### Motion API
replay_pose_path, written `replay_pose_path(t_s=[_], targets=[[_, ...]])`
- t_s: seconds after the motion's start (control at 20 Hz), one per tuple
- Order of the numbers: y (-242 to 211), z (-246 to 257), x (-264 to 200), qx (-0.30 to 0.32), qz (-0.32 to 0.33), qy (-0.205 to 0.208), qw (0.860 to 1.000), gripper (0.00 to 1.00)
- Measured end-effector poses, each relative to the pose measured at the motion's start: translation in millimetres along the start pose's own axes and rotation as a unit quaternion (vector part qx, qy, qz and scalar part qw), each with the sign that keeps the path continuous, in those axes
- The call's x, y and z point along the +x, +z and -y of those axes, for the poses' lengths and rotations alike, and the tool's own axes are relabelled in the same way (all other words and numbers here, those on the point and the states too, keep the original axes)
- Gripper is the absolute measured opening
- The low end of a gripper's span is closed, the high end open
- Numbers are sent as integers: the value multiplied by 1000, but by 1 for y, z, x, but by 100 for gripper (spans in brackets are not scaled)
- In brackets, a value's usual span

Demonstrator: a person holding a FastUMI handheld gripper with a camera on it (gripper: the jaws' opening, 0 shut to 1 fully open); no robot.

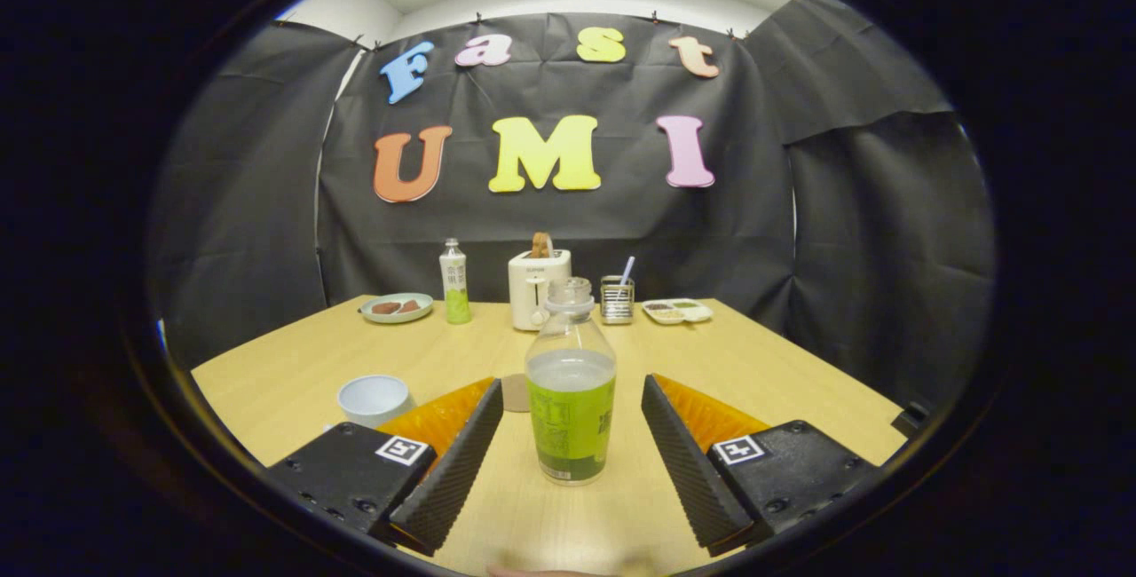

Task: Take the bottle from table, then pour the juice into the cup, finally place the bottle on the coaster

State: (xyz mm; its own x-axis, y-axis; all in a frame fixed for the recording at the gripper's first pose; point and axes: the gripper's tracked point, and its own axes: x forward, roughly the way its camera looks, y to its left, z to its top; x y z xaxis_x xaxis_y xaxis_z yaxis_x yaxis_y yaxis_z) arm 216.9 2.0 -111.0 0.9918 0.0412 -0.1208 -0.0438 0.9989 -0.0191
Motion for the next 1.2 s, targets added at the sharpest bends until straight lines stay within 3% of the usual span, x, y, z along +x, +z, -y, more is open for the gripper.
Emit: replay_pose_path(t_s=[0.45, 0.6, 0.7, 0.95, 1.2], targets=[[-13, 4, 44, -5, -38, -22, 999, 100], [-8, 0, 50, -18, -29, -13, 999, 89], [-6, 9, 44, -12, -29, -27, 999, 82], [-1, 13, 25, 12, -26, -25, 999, 80], [13, 12, -1, -31, -13, -28, 999, 79]])
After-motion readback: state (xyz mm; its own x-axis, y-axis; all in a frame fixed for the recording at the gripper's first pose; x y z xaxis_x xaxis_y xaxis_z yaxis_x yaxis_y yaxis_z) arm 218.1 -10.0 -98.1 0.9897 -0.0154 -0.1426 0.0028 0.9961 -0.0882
